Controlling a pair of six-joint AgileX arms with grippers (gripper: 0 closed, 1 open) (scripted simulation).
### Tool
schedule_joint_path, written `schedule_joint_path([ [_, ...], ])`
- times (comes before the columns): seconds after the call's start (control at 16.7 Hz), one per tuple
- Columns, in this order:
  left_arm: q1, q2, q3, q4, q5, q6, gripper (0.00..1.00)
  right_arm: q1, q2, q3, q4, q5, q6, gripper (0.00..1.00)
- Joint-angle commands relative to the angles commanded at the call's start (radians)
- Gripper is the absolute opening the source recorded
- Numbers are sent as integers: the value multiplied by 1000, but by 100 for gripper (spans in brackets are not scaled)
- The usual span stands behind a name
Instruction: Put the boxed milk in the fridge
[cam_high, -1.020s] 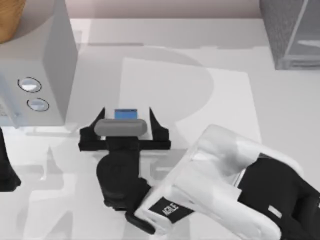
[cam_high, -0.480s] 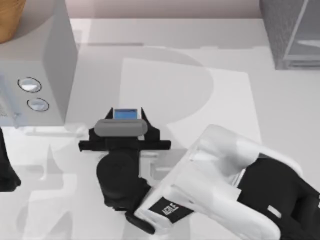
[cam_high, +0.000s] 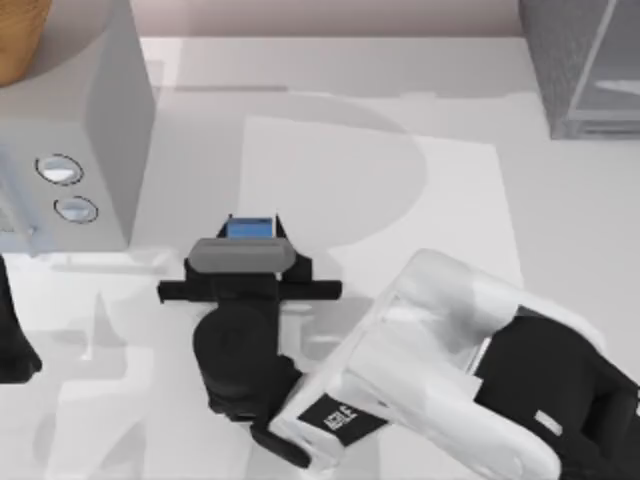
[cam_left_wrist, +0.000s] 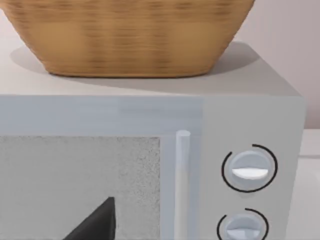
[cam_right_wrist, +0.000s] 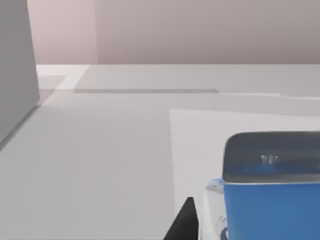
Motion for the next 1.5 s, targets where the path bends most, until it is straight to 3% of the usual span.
schedule_joint_path([
  [0.54,0,0,0,0,0,0,100,3,-18,-5,-16,-1,2,0],
  [1.08,0,0,0,0,0,0,100,2,-392,-49,-350,-3,10,0],
  [1.5,0,0,0,0,0,0,100,-2,-428,-52,-379,-9,14,0],
])
